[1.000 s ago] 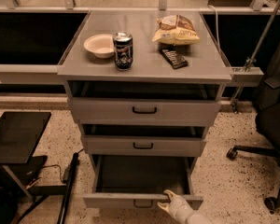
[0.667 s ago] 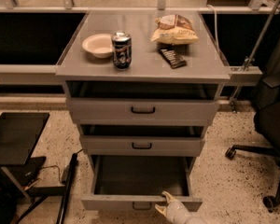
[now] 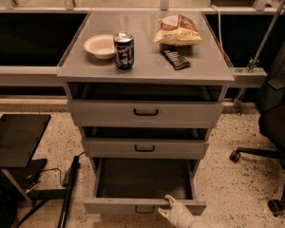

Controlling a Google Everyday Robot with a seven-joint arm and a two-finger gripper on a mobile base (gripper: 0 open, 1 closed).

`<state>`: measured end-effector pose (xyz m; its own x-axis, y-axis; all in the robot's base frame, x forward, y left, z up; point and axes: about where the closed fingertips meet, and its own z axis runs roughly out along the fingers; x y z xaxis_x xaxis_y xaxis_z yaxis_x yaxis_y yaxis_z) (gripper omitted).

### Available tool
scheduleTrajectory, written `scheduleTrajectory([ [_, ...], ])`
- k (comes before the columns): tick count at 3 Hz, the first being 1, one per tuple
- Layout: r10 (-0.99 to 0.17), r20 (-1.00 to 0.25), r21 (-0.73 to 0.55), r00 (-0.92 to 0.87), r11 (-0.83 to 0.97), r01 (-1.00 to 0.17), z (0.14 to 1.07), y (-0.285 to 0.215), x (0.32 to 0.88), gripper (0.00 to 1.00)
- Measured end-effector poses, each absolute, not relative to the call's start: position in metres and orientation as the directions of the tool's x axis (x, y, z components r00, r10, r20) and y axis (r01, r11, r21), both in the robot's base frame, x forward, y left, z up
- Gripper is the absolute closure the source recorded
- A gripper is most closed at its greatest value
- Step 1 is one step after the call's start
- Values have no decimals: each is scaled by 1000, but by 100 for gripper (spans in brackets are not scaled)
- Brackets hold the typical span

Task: Open bottom drawer

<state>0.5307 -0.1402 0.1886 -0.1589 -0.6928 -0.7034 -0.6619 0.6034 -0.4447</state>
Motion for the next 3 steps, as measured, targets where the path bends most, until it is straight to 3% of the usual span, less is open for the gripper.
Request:
scheduleTrajectory([
  [3,-693,-703,-445,-159,603,-662,189,-140,531,11],
])
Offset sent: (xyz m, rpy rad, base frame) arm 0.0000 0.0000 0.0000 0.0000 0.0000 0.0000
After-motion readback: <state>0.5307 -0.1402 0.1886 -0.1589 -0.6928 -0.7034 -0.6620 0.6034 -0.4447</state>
